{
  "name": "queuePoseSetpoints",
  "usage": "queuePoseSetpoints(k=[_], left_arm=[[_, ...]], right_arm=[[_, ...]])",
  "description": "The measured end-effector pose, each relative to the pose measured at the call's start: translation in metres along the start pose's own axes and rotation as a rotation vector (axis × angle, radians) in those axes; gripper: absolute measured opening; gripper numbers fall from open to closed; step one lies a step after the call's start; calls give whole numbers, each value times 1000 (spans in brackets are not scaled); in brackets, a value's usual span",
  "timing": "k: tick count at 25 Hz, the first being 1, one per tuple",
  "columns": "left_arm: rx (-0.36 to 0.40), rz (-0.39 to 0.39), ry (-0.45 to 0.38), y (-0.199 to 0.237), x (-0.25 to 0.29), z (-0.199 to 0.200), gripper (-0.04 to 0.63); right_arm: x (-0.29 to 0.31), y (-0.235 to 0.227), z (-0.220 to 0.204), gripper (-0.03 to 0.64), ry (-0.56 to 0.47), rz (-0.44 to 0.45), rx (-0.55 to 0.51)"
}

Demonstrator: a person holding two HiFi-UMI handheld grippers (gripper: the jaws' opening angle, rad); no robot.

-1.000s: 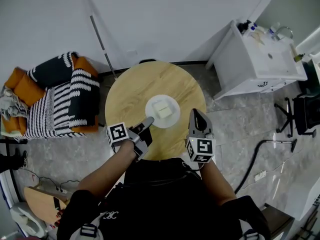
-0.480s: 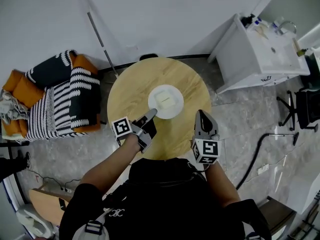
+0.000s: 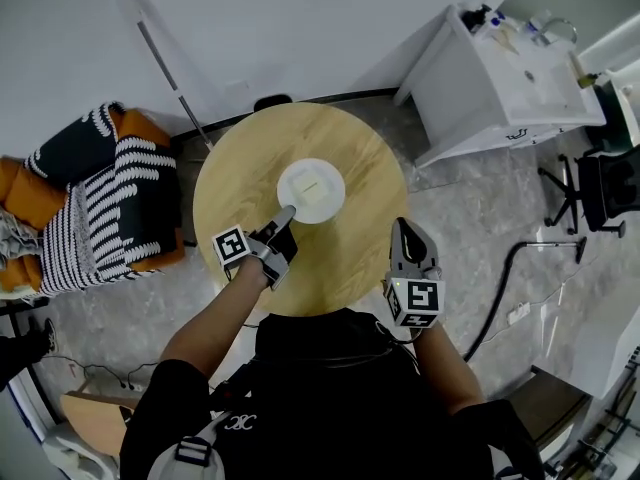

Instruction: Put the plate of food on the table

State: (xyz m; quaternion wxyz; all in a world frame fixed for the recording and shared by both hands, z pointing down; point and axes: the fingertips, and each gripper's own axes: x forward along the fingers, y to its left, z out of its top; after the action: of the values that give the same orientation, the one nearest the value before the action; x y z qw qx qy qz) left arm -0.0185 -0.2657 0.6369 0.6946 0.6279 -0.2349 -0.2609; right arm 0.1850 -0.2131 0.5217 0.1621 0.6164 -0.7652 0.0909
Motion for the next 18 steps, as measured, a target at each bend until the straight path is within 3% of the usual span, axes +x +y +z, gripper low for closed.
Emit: queuePoseSetpoints(k=[5, 18], left_arm=[[-23, -14, 31, 21, 3, 2, 25], [-2, 37, 36, 49, 2, 3, 25]], right_arm=[[-4, -2, -3, 8, 15, -3, -8], [-14, -4, -23, 8, 74, -8, -15]])
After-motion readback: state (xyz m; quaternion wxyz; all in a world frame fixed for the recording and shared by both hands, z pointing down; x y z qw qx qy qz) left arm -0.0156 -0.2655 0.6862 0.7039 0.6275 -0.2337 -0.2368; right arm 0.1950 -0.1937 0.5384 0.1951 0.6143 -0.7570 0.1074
